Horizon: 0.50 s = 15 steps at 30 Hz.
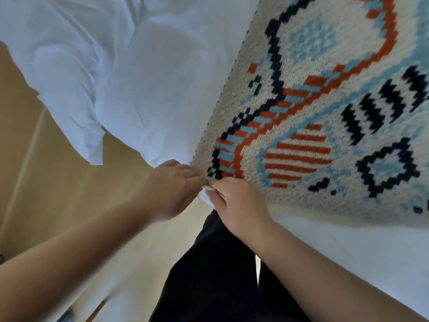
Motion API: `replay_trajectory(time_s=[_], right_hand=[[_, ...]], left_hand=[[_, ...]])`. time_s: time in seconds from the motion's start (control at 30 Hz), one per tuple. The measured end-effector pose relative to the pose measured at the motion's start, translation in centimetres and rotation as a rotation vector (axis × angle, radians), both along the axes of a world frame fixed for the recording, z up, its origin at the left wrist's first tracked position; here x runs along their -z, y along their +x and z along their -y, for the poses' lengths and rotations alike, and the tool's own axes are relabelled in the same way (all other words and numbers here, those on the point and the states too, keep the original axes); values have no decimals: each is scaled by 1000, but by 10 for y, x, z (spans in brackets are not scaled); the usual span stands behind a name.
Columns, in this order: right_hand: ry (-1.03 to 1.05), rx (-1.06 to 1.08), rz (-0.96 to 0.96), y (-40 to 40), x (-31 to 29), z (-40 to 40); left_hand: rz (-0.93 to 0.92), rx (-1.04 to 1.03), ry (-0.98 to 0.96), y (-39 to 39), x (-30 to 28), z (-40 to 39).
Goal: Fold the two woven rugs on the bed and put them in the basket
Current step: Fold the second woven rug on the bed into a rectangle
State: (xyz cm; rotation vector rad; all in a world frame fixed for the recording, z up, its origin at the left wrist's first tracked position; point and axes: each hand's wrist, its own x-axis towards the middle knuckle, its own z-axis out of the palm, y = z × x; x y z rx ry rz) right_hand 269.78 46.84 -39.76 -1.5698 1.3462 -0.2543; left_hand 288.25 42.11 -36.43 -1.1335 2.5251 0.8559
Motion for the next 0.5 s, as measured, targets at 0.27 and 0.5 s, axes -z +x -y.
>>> replay_trajectory(time_s=[0.27, 0.5], right_hand=[[-162, 272, 18, -43, -30, 71], [-532, 416, -323, -130, -62, 204]], left_hand=[[-154, -257, -204, -65, -38, 94], [-226, -88, -490, -165, -51, 238]])
